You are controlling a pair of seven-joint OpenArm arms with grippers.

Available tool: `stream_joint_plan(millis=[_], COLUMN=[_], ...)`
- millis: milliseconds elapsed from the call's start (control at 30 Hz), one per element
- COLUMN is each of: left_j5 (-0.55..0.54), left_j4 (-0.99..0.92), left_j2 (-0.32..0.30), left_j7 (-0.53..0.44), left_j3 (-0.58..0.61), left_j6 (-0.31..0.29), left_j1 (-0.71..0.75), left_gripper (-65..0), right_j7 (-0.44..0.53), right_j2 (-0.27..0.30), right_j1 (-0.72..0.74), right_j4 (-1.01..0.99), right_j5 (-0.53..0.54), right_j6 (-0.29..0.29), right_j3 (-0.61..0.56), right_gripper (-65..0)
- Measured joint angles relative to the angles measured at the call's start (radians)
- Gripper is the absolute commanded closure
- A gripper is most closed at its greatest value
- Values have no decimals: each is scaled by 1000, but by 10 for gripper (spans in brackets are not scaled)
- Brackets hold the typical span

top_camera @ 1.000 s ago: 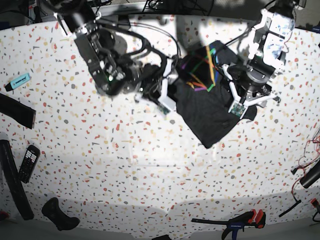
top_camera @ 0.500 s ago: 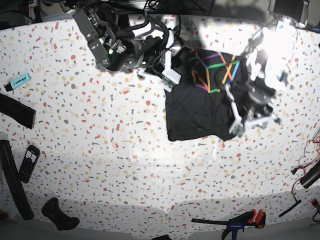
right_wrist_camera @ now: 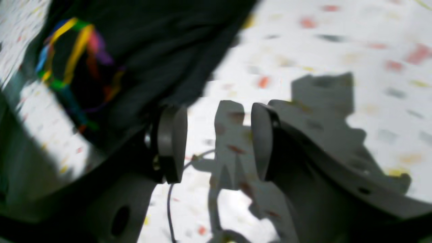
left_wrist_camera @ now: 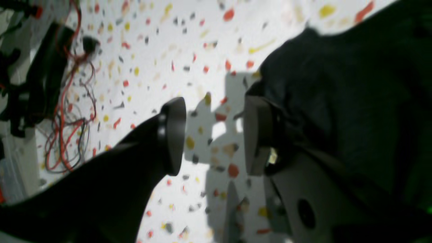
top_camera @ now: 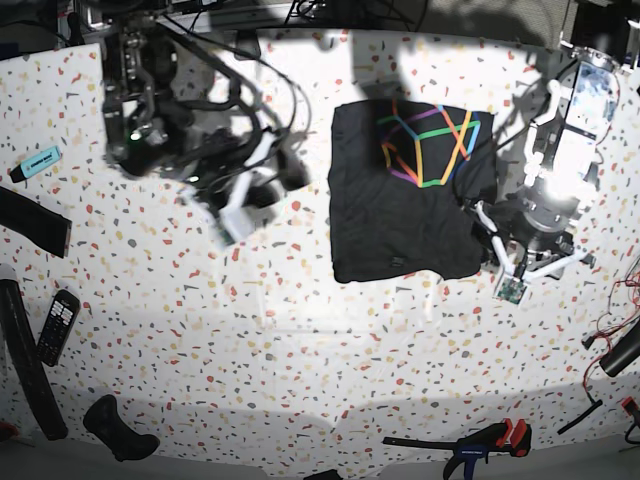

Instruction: Fold the T-shirt properly

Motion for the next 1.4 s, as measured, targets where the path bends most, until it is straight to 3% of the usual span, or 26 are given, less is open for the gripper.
stream_joint_plan(millis=[100,233,367,533,733,1000,1167,1400], left_j5=[-81,-71,-74,-103,-178,-362,-366,-354], left_j4=[25,102,180,208,223,389,522,531], left_j2=[2,2,0,0,3,2,3,3], left_j7=[3,18,66,86,134,134,132,132], left_j3=[0,0,-6,-95,-273,-494,-560,-589], left_j6=[-3,0,-3,-2,-11,-156,-167,-179], left_j1=[1,0,4,68,239,534,710,932], left_gripper=[-260,-260,-261,-262,-262,-262,-262,-262], right_j7=[5,-4,-56,-110,-124,-158,-158,-162], right_j2=[0,-3,-3,77,91,91,92,95], right_j1=[0,-14,-27,-138,-305,-534,-668,-878], right_j4=[0,49,130,220,305,435,465,466], right_j5=[4,82,86,151,169,220,220,171], right_j6=[0,0,1,1,2,2,1,1], right_j3=[103,234,337,389,457,528,535,535], right_gripper=[-291,-290,-290,-290,-290,-290,-290,-290])
